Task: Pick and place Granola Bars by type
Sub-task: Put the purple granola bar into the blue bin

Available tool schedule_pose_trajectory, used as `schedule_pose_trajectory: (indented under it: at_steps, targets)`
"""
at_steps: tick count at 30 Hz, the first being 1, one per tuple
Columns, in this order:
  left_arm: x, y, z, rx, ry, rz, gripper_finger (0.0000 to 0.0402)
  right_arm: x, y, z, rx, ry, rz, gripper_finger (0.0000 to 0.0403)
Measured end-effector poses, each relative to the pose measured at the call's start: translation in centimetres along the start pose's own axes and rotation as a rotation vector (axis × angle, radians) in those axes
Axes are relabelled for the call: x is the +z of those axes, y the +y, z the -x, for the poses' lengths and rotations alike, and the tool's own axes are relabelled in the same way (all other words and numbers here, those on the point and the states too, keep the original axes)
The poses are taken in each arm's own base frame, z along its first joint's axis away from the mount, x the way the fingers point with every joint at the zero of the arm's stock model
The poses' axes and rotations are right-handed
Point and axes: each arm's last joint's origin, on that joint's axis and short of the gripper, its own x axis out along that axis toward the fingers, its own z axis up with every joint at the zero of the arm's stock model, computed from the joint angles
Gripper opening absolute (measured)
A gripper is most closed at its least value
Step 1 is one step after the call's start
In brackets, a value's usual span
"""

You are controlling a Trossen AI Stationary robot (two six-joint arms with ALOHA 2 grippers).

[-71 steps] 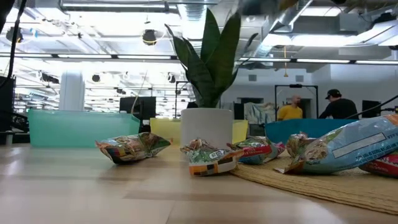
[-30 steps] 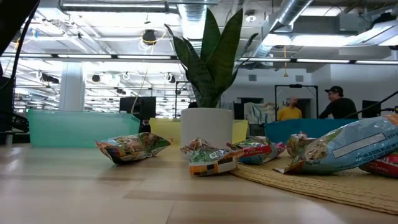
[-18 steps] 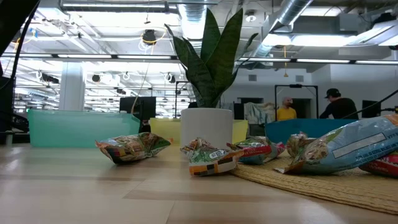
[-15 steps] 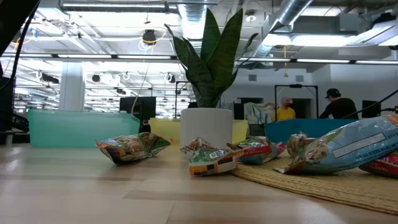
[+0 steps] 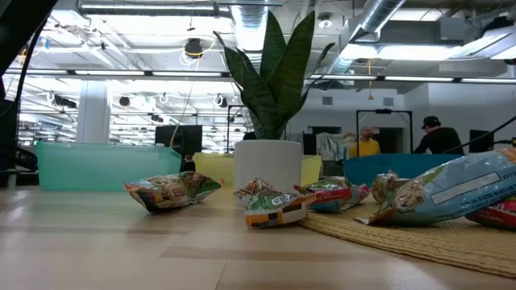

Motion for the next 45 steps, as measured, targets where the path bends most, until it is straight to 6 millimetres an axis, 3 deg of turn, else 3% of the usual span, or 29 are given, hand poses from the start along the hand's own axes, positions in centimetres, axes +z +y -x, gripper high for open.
schedule_pose_trajectory:
  at_steps: [5, 11, 19, 30, 37, 45]
  targets:
    - [0.1, 0.3, -0.3, -0.065, 0.080, 0.005, 0.0216, -0.6, -0.8, 0.2, -0.064, 0.057, 0.018, 0.0055]
    - [-0.7, 1.0, -0.2, 0.009, 0.149, 0.049, 0.0246, -1.1, -2.4, 0.9, -0.198, 0.122, 0.055, 0.0055]
    - [-1.9, 2.2, 0.2, 0.154, 0.254, 0.125, 0.0250, -1.7, -4.5, 2.3, -0.417, 0.187, 0.115, 0.0055]
    - [-2.4, 2.7, 0.4, 0.200, 0.312, 0.162, 0.0250, -2.3, -7.1, 3.6, -0.886, 0.475, 0.453, 0.0055]
    - [-2.4, 2.6, 0.5, 0.200, 0.307, 0.163, 0.0250, -2.2, -8.3, 3.2, -0.986, 0.642, 0.574, 0.0055]
    - [-2.5, 2.6, 0.5, 0.199, 0.309, 0.162, 0.0250, -2.2, -8.8, 2.3, -0.978, 0.706, 0.608, 0.0055]
